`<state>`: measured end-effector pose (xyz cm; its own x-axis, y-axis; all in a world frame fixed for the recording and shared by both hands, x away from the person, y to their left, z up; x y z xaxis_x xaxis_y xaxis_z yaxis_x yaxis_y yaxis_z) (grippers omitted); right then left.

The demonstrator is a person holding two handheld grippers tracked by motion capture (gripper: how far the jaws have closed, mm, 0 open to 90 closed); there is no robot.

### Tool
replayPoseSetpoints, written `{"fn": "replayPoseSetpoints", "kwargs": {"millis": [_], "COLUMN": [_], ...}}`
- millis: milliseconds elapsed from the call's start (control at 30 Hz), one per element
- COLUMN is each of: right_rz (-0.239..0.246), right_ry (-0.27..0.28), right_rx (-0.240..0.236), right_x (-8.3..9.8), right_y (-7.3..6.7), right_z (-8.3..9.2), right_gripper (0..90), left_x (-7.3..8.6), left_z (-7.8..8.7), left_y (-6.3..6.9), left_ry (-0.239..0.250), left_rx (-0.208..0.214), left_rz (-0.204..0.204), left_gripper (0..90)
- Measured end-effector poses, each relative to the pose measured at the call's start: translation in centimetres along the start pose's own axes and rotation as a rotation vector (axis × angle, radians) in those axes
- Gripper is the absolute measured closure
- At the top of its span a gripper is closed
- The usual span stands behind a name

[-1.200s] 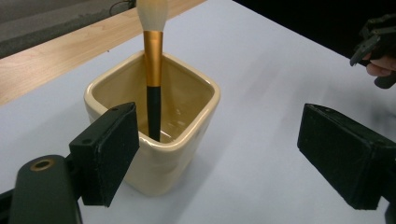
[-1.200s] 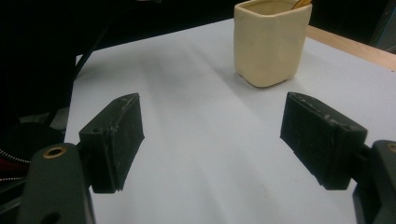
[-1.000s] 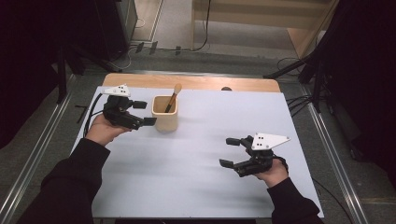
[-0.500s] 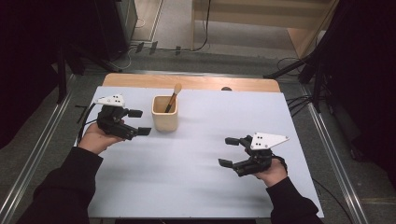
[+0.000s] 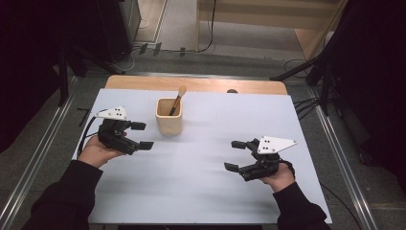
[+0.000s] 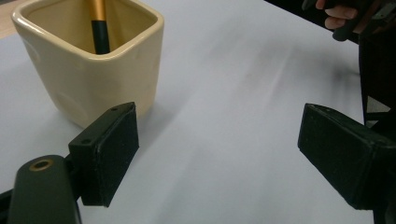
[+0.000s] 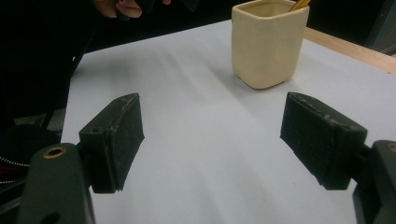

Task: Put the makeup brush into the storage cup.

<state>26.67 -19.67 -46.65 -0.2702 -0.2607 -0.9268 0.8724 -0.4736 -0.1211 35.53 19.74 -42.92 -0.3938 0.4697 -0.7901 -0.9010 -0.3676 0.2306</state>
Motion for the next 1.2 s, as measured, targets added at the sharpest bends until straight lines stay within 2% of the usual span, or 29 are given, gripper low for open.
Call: {"fn": "replayPoseSetpoints", "kwargs": {"millis": [567,733,800,867,967,1200], "right_rz": [-0.010,-0.014,-0.015,-0.014,-0.015,-0.013], "right_ry": [0.014,0.014,0.016,0.017,0.016,0.017], "right_rx": [0.011,0.020,0.024,0.030,0.032,0.045], "right_x": [0.0,0.1,0.2,0.2,0.2,0.3], "right_y": [0.1,0.3,0.4,0.4,0.5,0.5], "right_z": [0.3,0.5,0.5,0.6,0.7,1.1], "right_gripper": [22.6,22.6,22.6,22.6,22.6,22.6], "left_x": [1.9,2.5,2.9,3.2,3.6,4.1], "left_z": [-0.2,0.1,0.3,0.4,0.7,1.5], "left_y": [2.1,2.7,2.9,3.1,3.3,3.7], "left_ry": [-0.014,-0.004,0.005,0.015,0.014,0.053], "left_rx": [0.018,0.020,0.034,0.035,0.029,-0.002], "left_rz": [-0.028,-0.026,-0.036,-0.028,-0.025,-0.027], "left_gripper": [13.4,13.2,12.8,12.6,10.6,10.3]}}
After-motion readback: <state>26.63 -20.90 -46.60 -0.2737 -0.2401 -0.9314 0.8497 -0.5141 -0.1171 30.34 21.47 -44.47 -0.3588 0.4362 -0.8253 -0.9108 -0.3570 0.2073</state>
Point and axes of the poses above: each handheld gripper's, and its own axes: z roughly backward along the jaws, x roughly out of its underside, y roughly to its right, the point moved 3 cm from there along -z, roughly forward along the jaws, and after that the axes turned 1 degree about x, right-handed, at the moved point
